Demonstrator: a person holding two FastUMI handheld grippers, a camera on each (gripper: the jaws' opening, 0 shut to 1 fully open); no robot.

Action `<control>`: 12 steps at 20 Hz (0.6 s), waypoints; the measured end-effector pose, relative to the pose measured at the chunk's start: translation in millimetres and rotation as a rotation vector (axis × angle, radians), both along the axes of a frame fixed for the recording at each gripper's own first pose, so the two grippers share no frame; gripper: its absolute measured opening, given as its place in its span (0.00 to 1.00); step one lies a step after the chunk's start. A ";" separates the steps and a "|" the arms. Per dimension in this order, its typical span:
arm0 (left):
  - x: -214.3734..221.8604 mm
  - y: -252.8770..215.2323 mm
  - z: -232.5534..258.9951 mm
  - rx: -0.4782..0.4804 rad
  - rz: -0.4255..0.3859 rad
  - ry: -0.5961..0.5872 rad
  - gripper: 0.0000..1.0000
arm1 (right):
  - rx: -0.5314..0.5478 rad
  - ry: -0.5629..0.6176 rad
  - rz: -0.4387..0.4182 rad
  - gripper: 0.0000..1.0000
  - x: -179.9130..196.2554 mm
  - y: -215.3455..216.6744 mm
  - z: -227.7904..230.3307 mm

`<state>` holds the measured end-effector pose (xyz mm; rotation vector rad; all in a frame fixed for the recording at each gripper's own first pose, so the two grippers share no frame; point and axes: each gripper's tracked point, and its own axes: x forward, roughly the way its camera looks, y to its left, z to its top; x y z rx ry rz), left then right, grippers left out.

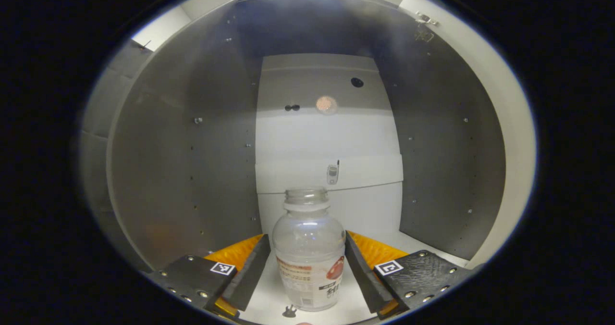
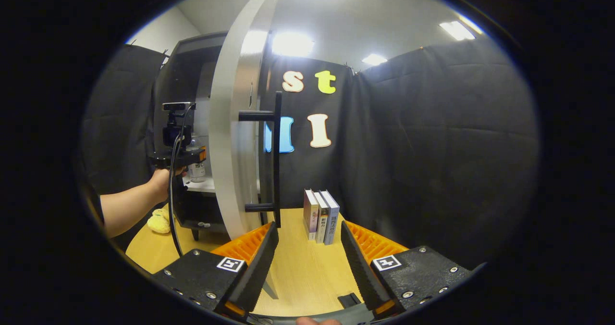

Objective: Open the cabinet door with the right hand, grasp the bottle in the cabinet with the left hand and place it on the coaster, then close the cabinet door with the right hand.

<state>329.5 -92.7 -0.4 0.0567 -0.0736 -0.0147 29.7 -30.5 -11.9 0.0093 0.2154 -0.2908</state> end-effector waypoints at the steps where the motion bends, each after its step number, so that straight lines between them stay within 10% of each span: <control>1: 1.5 -3.2 -2.5 -0.001 -0.015 0.006 0.87 | 0.008 -0.001 0.000 0.82 -0.8 0.2 0.0; 12: -64.7 -8.7 30.6 -0.005 -0.010 -0.032 0.72 | -0.019 -0.002 0.166 0.85 6.0 6.0 -14.5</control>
